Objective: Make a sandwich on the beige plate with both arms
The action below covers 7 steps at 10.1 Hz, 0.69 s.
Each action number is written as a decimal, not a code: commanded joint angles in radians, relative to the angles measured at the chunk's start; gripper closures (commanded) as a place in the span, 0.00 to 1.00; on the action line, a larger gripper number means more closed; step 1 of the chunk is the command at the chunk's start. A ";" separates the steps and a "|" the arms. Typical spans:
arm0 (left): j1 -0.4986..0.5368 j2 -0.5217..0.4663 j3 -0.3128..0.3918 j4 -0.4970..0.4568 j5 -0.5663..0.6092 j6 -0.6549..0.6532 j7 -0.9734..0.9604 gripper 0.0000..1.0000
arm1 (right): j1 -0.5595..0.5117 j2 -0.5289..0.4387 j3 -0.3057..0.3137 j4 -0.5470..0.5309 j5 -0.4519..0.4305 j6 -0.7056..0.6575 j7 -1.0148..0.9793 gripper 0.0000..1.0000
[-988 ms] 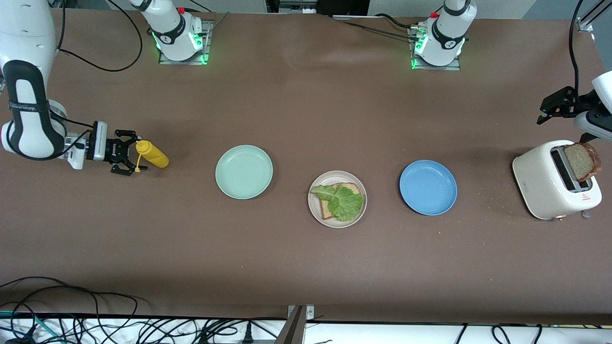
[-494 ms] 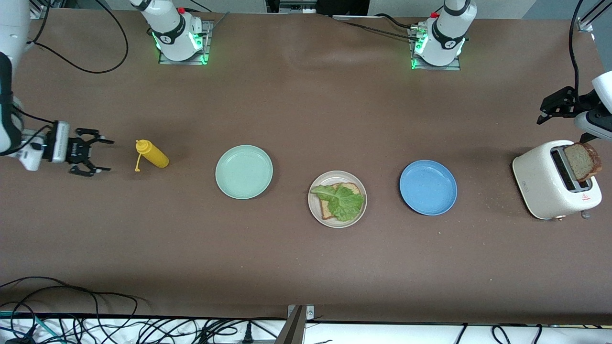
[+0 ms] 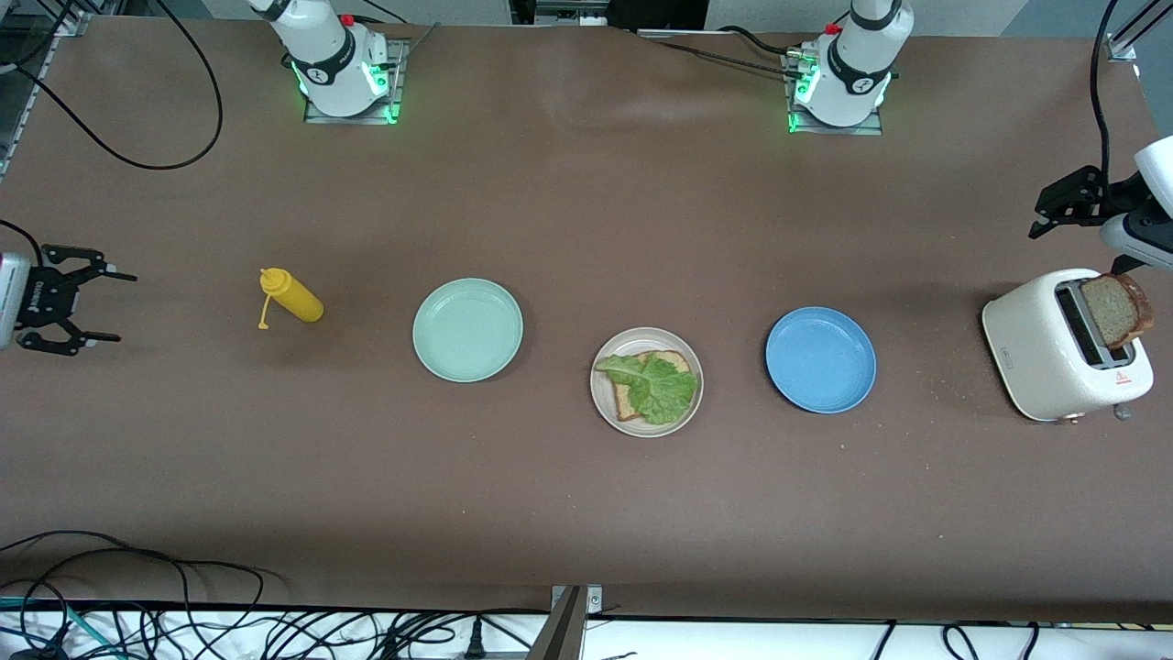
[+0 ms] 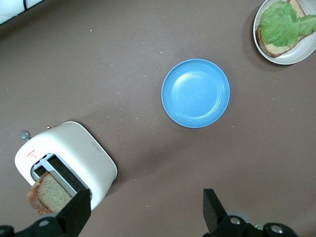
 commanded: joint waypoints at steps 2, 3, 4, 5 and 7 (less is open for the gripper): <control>0.002 0.003 0.003 0.018 -0.018 -0.017 0.022 0.00 | 0.068 -0.110 0.001 0.003 -0.091 -0.019 0.485 0.00; 0.002 0.002 0.003 0.018 -0.018 -0.017 0.022 0.00 | 0.090 -0.120 0.000 0.003 -0.110 -0.019 0.546 0.00; 0.002 0.003 0.003 0.018 -0.017 -0.017 0.022 0.00 | 0.123 -0.121 -0.011 0.005 -0.125 -0.016 0.674 0.00; 0.002 0.002 0.003 0.018 -0.017 -0.017 0.022 0.00 | 0.151 -0.130 -0.004 0.053 -0.196 -0.018 0.838 0.00; 0.005 0.002 0.003 0.018 -0.017 -0.017 0.022 0.00 | 0.229 -0.150 -0.003 0.091 -0.310 -0.019 1.055 0.00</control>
